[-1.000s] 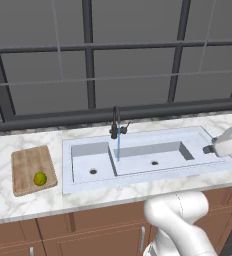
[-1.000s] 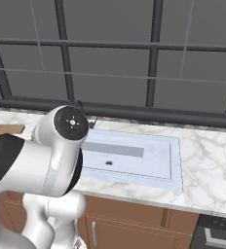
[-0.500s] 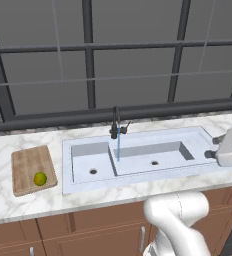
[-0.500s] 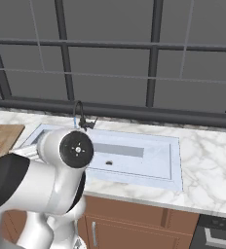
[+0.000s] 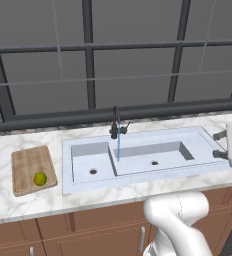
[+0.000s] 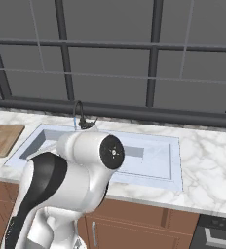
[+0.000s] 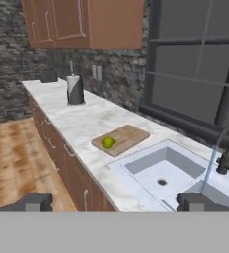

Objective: Pick the pear from the sink and place it on the cutting board to airdry. Then turn off the sink faucet.

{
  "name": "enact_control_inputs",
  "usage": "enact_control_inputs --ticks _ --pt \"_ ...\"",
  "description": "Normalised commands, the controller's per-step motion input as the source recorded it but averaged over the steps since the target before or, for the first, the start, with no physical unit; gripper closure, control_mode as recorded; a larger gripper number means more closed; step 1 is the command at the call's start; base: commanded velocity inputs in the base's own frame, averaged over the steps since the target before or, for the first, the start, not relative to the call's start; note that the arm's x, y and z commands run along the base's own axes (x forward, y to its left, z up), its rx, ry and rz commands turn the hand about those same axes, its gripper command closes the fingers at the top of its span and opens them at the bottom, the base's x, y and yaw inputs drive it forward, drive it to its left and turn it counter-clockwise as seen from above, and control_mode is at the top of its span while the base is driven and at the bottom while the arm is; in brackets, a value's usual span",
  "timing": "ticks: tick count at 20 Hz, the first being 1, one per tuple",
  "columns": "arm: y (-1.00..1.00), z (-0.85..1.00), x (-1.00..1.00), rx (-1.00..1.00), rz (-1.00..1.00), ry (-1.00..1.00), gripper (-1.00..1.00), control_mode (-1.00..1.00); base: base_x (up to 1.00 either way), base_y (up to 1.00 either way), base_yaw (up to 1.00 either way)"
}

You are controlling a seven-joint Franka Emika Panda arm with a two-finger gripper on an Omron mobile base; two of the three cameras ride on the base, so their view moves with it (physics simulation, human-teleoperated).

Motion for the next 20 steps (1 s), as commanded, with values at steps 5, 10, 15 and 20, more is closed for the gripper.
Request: enact_control_inputs --ticks 5,10,15,20 --pt "0.0 -0.06 0.08 -0.01 0.16 -0.04 -1.0 -1.0 0.0 0.0 0.0" --pt "0.0 -0.34 0.19 0.0 0.03 -0.05 -1.0 -1.0 0.0 0.0 0.0" --pt "0.0 -0.34 0.09 0.0 0.0 -0.04 -1.0 -1.0 0.0 0.0 0.0" --pt "0.03 -0.13 0.19 0.03 0.0 -0.02 -1.0 -1.0 0.0 0.0 0.0"
